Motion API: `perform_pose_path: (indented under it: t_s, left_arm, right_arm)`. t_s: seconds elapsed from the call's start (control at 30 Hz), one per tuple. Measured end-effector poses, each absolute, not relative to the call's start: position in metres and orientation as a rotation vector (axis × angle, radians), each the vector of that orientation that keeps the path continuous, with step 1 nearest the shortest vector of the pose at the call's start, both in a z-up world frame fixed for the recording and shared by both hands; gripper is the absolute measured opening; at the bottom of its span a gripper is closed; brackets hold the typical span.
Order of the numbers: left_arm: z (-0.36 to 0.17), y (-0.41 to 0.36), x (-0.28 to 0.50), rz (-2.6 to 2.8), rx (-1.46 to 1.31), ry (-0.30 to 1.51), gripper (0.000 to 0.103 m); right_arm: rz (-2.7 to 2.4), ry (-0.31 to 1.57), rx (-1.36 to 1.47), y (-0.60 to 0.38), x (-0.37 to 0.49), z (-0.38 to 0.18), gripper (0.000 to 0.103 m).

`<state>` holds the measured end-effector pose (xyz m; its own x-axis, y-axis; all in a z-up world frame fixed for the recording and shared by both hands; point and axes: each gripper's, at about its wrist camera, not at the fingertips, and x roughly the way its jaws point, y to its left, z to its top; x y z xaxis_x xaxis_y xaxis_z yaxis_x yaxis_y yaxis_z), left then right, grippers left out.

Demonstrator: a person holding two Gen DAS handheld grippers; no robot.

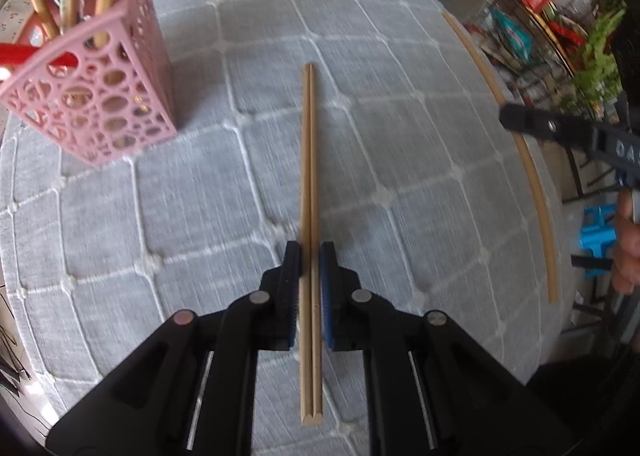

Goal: Organize utensils
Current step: 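Lift both held wooden chopsticks up toward the pink basket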

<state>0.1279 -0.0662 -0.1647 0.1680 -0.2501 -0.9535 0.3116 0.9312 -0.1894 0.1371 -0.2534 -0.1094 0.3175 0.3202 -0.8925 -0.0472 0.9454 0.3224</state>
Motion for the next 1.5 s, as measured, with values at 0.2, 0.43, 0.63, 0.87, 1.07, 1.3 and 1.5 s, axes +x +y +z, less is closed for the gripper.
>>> perform_pose_path:
  t_s: [0.2,0.43,0.63,0.87,1.07,1.3,1.5]
  left_arm:
    - [-0.149,-0.078,0.129,-0.424,0.118,1.267,0.043]
    - [-0.168,-0.098,0.166,-0.34,0.207,1.216,0.042]
    - [-0.167,-0.098,0.161,-0.306,0.276,1.198,0.01]
    - [-0.118,-0.083,0.118,-0.357,0.215,1.092,0.01]
    - [-0.056,-0.058,0.063,-0.398,0.168,0.881,0.01]
    - [0.023,-0.012,0.041,-0.324,0.017,0.537,0.01]
    - [0.05,-0.008,0.059,-0.212,0.063,0.261,0.01]
  right_arm:
    - [0.251,1.25,0.251,-0.251,0.137,-0.112,0.007]
    - [0.243,1.248,0.226,-0.245,0.136,-0.111,0.007]
    - [0.245,1.215,0.225,-0.245,0.129,-0.104,0.007]
    - [0.252,1.133,0.236,-0.239,0.112,-0.076,0.007]
    - [0.277,1.018,0.238,-0.226,0.093,-0.038,0.007]
    - [0.28,0.847,0.184,-0.212,0.08,0.009,0.007]
    - [0.28,0.769,0.201,-0.204,0.082,0.027,0.007]
